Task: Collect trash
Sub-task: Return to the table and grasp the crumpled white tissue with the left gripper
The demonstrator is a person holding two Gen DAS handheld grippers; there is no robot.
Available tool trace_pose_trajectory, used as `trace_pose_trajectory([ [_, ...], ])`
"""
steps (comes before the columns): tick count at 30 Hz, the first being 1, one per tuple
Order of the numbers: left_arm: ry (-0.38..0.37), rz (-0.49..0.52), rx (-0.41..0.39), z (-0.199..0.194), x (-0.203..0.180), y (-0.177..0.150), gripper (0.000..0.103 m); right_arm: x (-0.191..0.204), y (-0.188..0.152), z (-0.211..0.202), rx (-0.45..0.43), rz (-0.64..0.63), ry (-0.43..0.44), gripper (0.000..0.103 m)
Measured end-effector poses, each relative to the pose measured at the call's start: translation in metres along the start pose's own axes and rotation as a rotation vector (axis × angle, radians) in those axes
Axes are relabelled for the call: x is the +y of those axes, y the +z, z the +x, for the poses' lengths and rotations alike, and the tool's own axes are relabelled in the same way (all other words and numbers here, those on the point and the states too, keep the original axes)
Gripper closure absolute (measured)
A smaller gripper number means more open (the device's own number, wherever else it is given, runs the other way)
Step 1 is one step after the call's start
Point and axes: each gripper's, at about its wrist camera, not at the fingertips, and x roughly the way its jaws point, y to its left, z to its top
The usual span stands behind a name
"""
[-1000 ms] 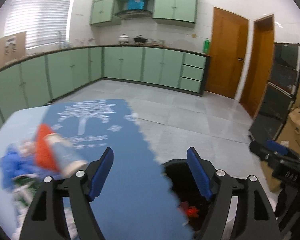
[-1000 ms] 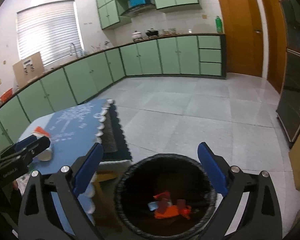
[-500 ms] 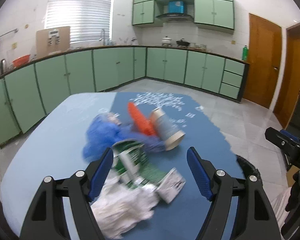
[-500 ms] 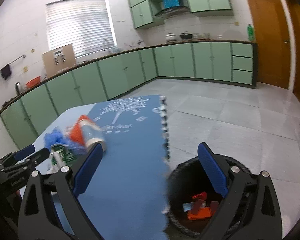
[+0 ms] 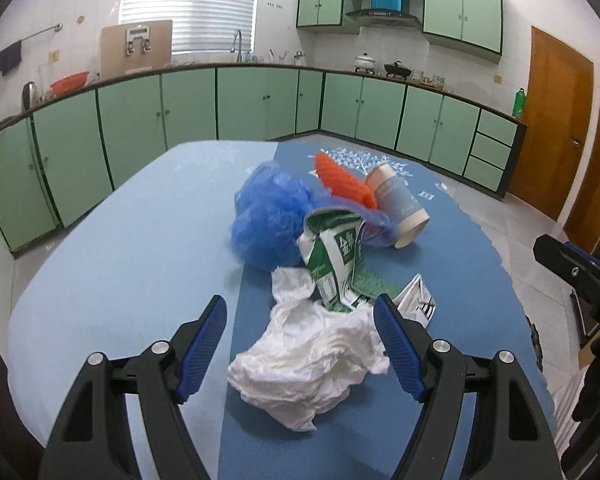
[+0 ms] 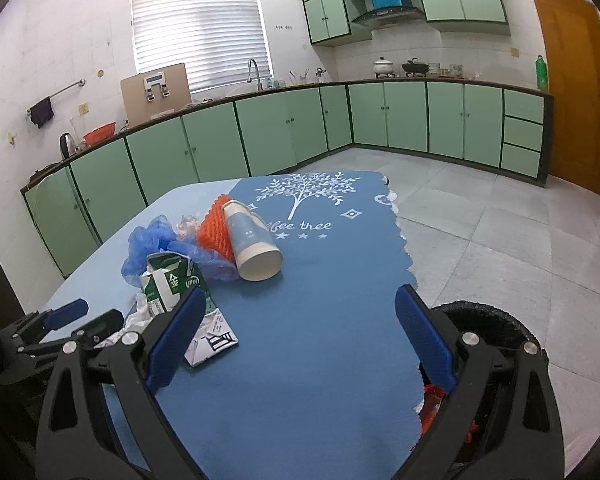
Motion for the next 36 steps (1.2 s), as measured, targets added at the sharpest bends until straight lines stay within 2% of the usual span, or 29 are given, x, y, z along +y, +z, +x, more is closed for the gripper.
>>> trace_pose_trajectory([
  [8, 0.005, -0.002, 0.065, 0.017, 0.001, -0.014, 0.029, 0.007, -0.004, 0.003, 0.016, -0.019, 0.003, 0.01],
  [16, 0.003, -0.002, 0.095, 0.027, 0.002, -0.019, 0.03, 0.01, -0.006, 0.008, 0.036, -0.03, 0.007, 0.01],
  [18, -0.002, 0.002, 0.1, 0.029, 0.001, -0.021, 0.053, 0.011, -0.007, 0.01, 0.04, -0.035, 0.008, 0.01],
  [19, -0.005, 0.003, 0.104, 0.029, 0.001, -0.021, 0.056, 0.012, -0.008, 0.011, 0.042, -0.037, 0.008, 0.01],
  [23, -0.01, 0.001, 0.088, 0.025, 0.0, -0.02, 0.085, 0.015, -0.015, 0.018, 0.062, -0.049, 0.006, 0.01],
  [30, 0.004, -0.027, 0.006, 0.0, 0.005, -0.008, 0.09, 0.024, -0.017, 0.025, 0.083, -0.068, 0.031, 0.01],
  [36, 0.059, -0.023, -0.089, -0.019, 0.016, 0.015, 0.09, 0.043, -0.005, 0.033, 0.074, -0.103, 0.091, 0.01],
])
